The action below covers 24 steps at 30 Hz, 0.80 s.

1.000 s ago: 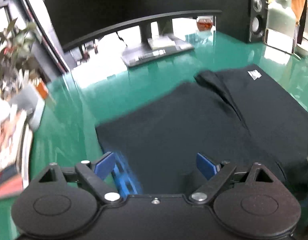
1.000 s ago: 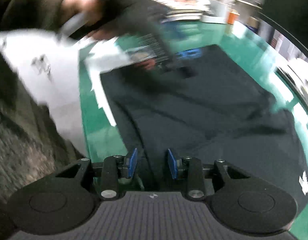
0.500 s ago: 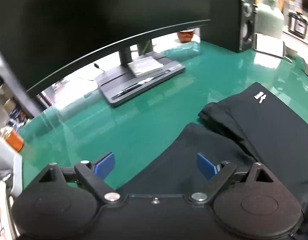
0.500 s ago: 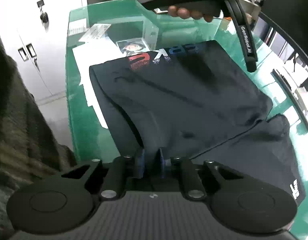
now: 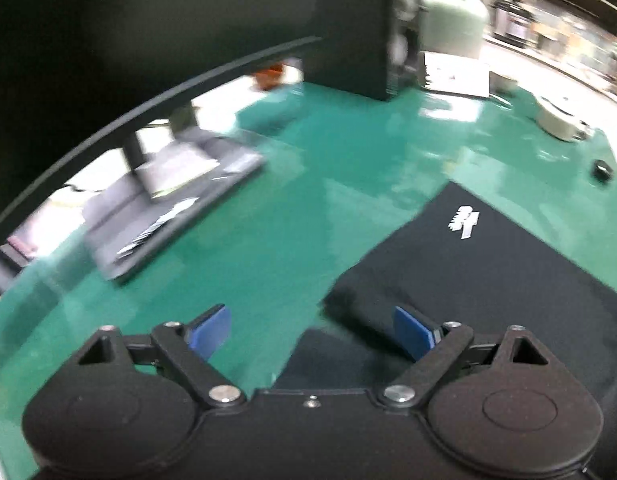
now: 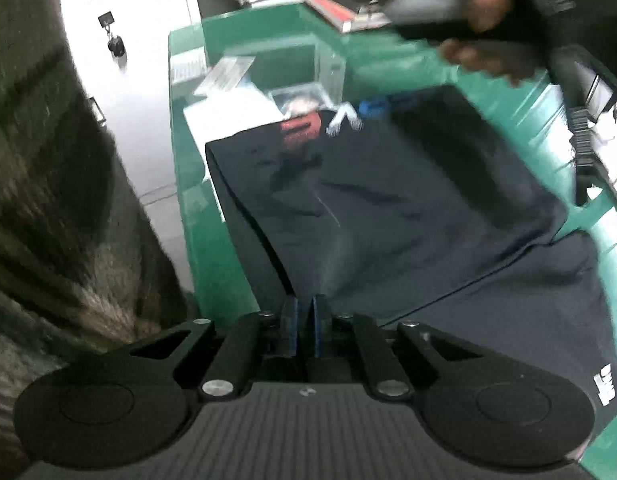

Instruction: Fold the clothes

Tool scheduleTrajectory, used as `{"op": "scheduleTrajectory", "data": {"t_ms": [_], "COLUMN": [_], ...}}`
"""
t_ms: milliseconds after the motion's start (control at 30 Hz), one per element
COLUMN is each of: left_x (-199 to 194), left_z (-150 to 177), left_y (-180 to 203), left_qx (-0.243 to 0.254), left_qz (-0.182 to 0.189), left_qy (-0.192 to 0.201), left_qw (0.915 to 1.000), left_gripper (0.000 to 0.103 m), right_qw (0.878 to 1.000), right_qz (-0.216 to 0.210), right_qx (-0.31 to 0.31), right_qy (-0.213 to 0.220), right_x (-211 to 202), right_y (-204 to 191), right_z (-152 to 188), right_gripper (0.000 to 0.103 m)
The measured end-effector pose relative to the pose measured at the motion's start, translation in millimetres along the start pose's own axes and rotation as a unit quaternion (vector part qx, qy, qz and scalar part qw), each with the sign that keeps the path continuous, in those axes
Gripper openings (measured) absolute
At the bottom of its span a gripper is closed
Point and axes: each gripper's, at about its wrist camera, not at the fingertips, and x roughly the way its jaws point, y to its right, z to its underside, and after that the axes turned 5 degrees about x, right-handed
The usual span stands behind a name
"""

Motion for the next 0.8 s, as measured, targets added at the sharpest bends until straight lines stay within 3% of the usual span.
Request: {"op": "scheduleTrajectory", "data": {"t_ms": [67, 133, 200, 267, 400, 467, 533, 567, 600, 667, 700, 733, 767, 800], "left_x": [17.8, 35.1, 54.3, 67.0, 77.9, 80.4, 80.5, 79.9, 77.5, 74.4, 73.7, 73.8, 74.2, 76.9], "left_z": [-13.7, -18.9, -20.2, -20.6, -13.4, -9.9, -7.8, -6.1, -4.7, -4.7, -7.4, -11.8, -16.4, -22.0], "left_y": [10.2, 19.2, 26.3, 29.8, 35.4, 36.7, 38.6, 39.3, 39.8, 39.7, 38.9, 38.6, 38.6, 38.5], "left_qx": [0.024, 0.045, 0.059, 0.063, 0.072, 0.072, 0.083, 0.089, 0.093, 0.094, 0.091, 0.087, 0.084, 0.086], "left_qz": [0.03, 0.048, 0.057, 0.057, 0.049, 0.045, 0.036, 0.034, 0.033, 0.031, 0.029, 0.03, 0.031, 0.036], "left_qy": [-0.015, -0.036, -0.056, -0.057, -0.046, -0.041, -0.04, -0.038, -0.031, -0.017, -0.013, -0.008, -0.003, 0.001], "left_qw": [0.9991, 0.9972, 0.995, 0.9948, 0.9952, 0.9956, 0.9951, 0.9947, 0.9946, 0.995, 0.9954, 0.9957, 0.9959, 0.9956], "left_gripper": [0.035, 0.024, 0.021, 0.021, 0.022, 0.027, 0.039, 0.045, 0.047, 0.058, 0.059, 0.059, 0.06, 0.06], "right_qw": [1.0, 1.0, 0.999, 0.995, 0.99, 0.984, 0.969, 0.96, 0.942, 0.886, 0.853, 0.788, 0.746, 0.728], "right_qz": [-0.001, -0.003, -0.014, -0.048, -0.063, -0.064, -0.069, -0.072, -0.055, -0.011, 0.01, 0.042, 0.059, 0.07], "right_qx": [0.011, 0.024, 0.048, 0.09, 0.126, 0.163, 0.23, 0.263, 0.315, 0.436, 0.489, 0.574, 0.617, 0.633], "right_qy": [-0.001, 0.001, 0.002, 0.0, 0.006, 0.02, 0.051, 0.066, 0.1, 0.16, 0.18, 0.217, 0.243, 0.253], "right_x": [3.4, 4.1, 4.3, 2.7, 1.0, -8.3, -23.5, -31.1, -41.6, -58.8, -64.9, -75.6, -82.2, -84.3], "right_y": [2.4, 5.9, 11.3, 18.3, 21.1, 31.0, 48.3, 57.0, 70.0, 100.8, 113.5, 128.5, 132.0, 130.4], "right_z": [1.3, 2.0, 3.1, 4.6, 15.2, 20.0, 30.9, 36.3, 46.9, 78.9, 95.0, 127.9, 151.5, 162.8], "right_gripper": [0.007, 0.007, 0.007, 0.007, 0.008, 0.017, 0.063, 0.071, 0.08, 0.08, 0.08, 0.077, 0.076, 0.075]}}
